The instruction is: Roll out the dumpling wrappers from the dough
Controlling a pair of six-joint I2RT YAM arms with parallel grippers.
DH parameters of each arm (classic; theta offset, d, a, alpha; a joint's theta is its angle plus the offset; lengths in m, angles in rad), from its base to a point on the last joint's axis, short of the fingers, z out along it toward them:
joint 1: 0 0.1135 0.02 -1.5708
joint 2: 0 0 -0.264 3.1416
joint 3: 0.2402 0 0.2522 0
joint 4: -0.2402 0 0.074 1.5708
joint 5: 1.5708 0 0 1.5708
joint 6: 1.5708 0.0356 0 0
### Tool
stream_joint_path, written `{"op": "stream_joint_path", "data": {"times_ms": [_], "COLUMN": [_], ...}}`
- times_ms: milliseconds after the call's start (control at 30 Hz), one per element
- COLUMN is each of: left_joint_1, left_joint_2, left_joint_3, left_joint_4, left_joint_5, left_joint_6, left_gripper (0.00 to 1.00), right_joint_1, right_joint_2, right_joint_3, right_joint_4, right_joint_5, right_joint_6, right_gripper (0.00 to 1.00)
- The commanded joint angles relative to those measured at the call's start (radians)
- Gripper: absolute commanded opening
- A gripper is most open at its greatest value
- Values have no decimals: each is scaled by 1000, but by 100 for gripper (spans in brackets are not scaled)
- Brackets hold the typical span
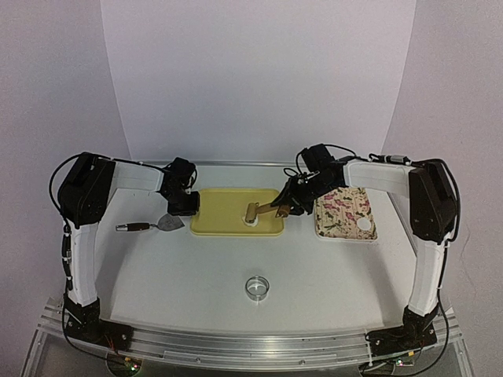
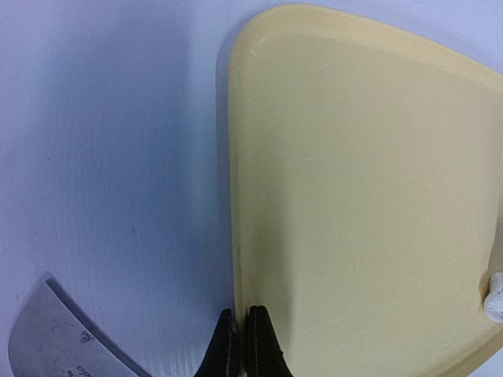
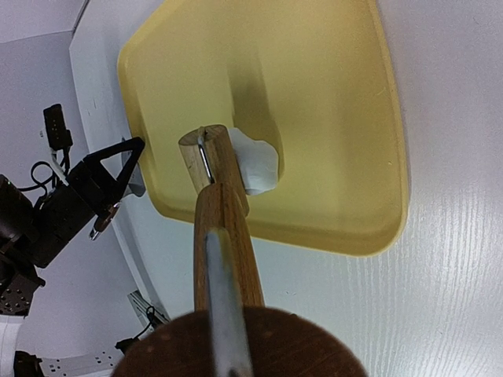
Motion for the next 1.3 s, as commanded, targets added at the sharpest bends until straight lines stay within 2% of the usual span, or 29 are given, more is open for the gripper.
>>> {"op": "stream_joint_path", "data": {"times_ms": [0, 833, 1267], "left_joint_1": [-5, -3, -3], "left_joint_2": [8, 7, 13], "left_joint_3": [-35, -31, -25], "left_joint_4": [-117, -119, -113], "left_joint_5": [-35, -57, -48], "left_joint_6": [2, 12, 19], "left_gripper": [0, 0, 0], "right_joint_1": [-22, -59, -60], "right_joint_2": [100, 149, 245], "right_joint_3": [-34, -52, -3], "right_joint_4": [-240, -352, -385], "right_joint_5": [188, 235, 254], "right_joint_6": [-10, -51, -82], "right_gripper": [0, 0, 0]}}
